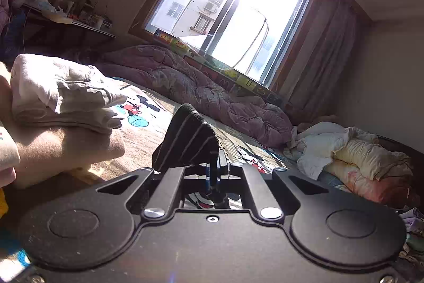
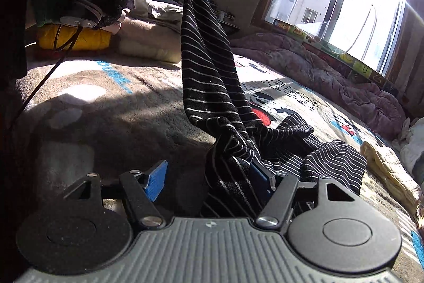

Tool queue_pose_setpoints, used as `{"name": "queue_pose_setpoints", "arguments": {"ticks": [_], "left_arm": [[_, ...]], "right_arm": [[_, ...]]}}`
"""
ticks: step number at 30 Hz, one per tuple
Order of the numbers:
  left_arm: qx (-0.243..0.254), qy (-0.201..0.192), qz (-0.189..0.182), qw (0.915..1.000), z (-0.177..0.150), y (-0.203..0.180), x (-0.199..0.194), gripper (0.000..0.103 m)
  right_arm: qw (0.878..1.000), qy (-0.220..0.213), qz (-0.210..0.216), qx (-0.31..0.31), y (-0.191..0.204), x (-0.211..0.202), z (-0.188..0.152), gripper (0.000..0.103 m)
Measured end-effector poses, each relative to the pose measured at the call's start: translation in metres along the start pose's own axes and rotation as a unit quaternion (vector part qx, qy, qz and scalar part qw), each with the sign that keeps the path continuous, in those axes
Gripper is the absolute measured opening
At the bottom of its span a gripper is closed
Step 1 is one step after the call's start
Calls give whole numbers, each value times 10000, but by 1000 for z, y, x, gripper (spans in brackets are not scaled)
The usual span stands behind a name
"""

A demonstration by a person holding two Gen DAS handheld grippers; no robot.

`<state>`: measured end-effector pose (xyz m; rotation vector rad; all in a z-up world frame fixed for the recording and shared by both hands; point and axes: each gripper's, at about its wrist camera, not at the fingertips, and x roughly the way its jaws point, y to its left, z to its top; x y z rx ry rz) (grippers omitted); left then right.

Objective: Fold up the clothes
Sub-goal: 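Hold the garment up with the left gripper while the right gripper grasps its lower part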

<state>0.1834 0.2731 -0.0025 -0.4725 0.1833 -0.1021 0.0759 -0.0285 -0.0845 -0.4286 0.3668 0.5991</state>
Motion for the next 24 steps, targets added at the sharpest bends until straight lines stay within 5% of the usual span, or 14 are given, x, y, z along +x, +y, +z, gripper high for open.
{"name": "queue_pose_setpoints", "arguments": {"ticks": [12,24], "left_arm": [[261,481,708,9960,-26,41,12,1],[668,1232,1395,9803,-52,62,31,1]], "right_arm": [[9999,158,19,-22,15,-5,-4,67],[9996,271,33,19,17,-7,-4,68]]}}
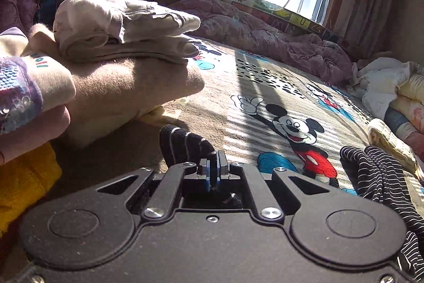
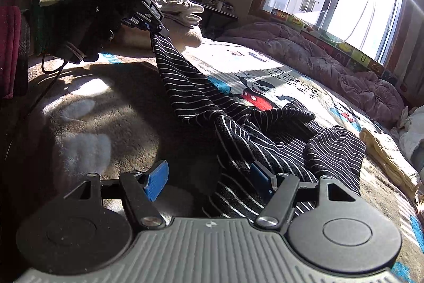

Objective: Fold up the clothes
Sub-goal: 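Hold the garment up with the left gripper while the right gripper grasps its lower part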

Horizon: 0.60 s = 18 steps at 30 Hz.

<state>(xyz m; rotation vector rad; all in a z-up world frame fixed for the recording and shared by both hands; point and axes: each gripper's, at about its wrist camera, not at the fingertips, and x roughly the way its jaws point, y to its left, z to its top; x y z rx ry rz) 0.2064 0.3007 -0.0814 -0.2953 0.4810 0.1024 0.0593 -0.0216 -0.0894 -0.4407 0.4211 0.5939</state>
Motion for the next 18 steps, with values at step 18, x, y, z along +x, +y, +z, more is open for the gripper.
{"name": "queue_pose_setpoints", "arguments": {"ticks": [18], "left_arm": [[-525,870,156,9947,-16,26,18,3]], "right_arm": [[9999,98,-6,117,-9,-5,-5,69]]}}
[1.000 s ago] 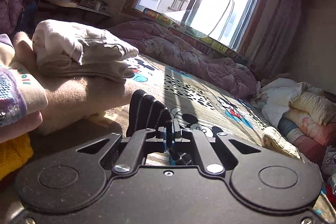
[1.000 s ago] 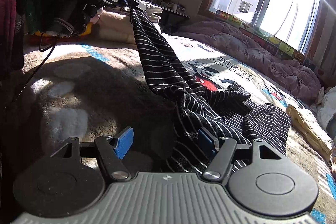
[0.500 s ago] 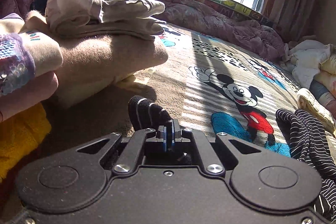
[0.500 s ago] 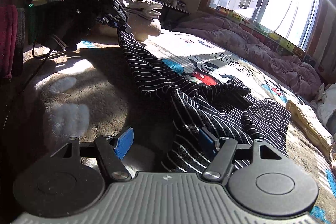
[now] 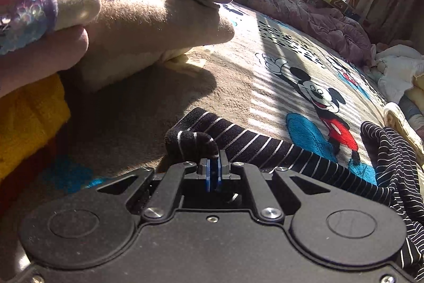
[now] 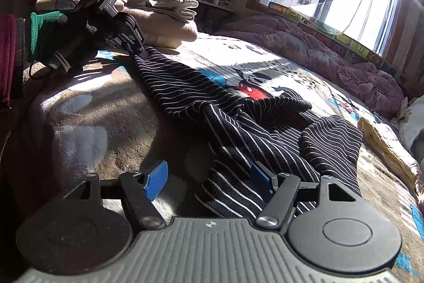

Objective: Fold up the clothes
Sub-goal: 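Hold the garment up with the left gripper while the right gripper grasps its lower part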

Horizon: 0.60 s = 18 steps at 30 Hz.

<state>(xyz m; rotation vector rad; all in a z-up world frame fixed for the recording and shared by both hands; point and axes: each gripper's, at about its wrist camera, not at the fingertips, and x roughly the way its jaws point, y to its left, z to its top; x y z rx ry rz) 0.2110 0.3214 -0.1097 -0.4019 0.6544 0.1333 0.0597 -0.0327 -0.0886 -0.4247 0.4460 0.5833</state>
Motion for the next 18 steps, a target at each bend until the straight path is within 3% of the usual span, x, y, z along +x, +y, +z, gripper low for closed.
{"name": "queue_pose_setpoints", "arguments": {"ticks": [4,8,10,12,16,18], "left_arm": [[-589,55,-245,9980,6,12,0,10],[-668,15,-220,9975,8,12,0,11],[-347,-72,-116,9993,8,5,-1,8],[330,-464,197,9982,9,-10,-8,5],[1387,-932,859,9822,7,-31,-12,5],[1347,-820,961,9828,6,-27,-5,5]], "right_arm": [[9993,-72,-50,-355,10,5,7,66],[9936,-133,-409,-1041,26,17,19,57],[9912,-101,-528,-1207,29,25,26,54],[9909,-64,-594,-1206,28,31,31,53],[9912,16,-585,-1188,28,36,29,53],[9915,105,-538,-1184,30,39,25,53]]}}
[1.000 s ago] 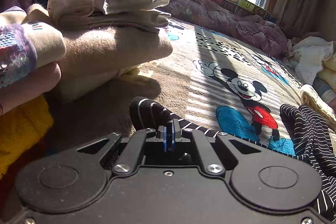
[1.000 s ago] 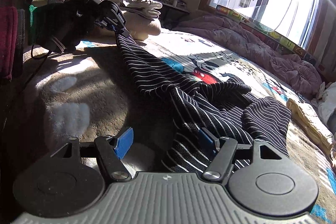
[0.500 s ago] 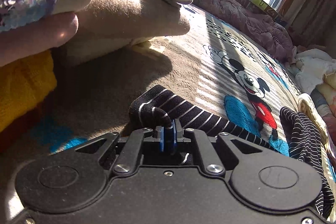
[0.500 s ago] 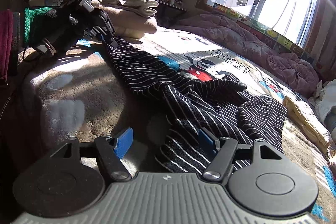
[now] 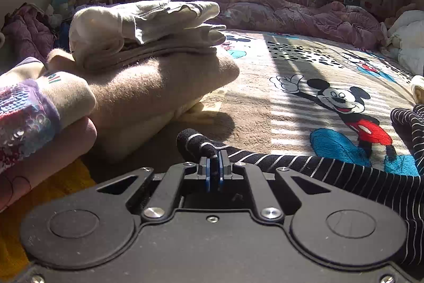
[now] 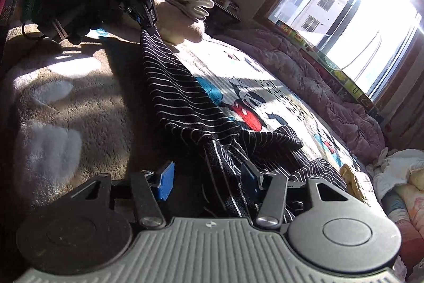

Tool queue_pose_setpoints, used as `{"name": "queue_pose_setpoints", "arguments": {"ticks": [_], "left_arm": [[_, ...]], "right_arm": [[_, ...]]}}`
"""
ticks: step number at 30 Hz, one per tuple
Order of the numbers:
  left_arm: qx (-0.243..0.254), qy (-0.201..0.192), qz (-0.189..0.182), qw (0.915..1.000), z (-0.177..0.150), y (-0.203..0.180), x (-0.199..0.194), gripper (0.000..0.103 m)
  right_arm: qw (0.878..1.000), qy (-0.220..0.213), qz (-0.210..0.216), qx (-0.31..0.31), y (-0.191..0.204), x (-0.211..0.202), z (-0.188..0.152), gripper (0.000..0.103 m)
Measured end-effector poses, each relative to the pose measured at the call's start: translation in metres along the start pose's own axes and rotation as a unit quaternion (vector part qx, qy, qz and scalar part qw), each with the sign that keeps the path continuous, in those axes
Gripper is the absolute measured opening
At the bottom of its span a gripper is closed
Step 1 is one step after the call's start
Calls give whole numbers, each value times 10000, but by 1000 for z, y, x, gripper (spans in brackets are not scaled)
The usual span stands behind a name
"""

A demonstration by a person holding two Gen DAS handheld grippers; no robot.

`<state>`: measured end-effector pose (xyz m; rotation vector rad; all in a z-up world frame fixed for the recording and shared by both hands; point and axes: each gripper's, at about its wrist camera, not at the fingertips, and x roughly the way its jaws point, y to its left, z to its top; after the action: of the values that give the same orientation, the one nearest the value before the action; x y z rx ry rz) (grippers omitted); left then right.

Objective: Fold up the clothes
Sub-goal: 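Hold the garment up with the left gripper while the right gripper grasps its lower part, then lay the garment flat on the blanket and open both grippers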

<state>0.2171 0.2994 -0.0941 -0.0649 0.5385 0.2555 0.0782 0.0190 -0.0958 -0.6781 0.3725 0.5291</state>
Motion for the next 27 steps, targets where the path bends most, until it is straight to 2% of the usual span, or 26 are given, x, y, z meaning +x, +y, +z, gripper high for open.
{"name": "queue_pose_setpoints", "arguments": {"ticks": [2,3,4,5,6,7,8,12,18,21,23,25,27], "left_arm": [[-66,225,49,9997,-3,4,9,6],[-78,325,74,9994,-3,5,13,11],[-65,465,94,9989,-4,5,16,12],[-60,507,153,9986,-4,4,17,19],[-59,495,305,9983,-3,5,15,39],[-58,482,458,9978,-1,5,12,52],[-58,468,598,9971,0,5,10,58],[-19,344,527,9980,5,-1,1,58],[116,199,508,9984,13,-26,-10,58],[73,119,362,9992,18,-42,-19,58],[32,32,113,9999,26,-60,-29,59],[-24,-77,-293,9995,30,-80,-41,63],[-92,-137,-719,9973,30,-101,-53,64]], "right_arm": [[9999,62,76,40,2,1,-4,53],[9999,81,101,55,3,1,-6,53],[9999,78,127,72,4,1,-6,53],[9998,72,154,90,4,0,-7,53],[9998,66,181,108,5,-1,-7,53],[9997,56,193,126,5,-3,-7,53],[9997,47,205,150,4,-4,-7,53],[9988,37,331,371,-5,-13,-12,53],[9923,-98,577,1094,-32,-37,-23,56],[9760,-464,821,1964,-63,-52,-28,68],[9620,-590,837,2531,-87,-56,-32,69],[9497,-629,829,2952,-108,-56,-37,68],[9295,-620,927,3516,-132,-51,-45,68]]}}
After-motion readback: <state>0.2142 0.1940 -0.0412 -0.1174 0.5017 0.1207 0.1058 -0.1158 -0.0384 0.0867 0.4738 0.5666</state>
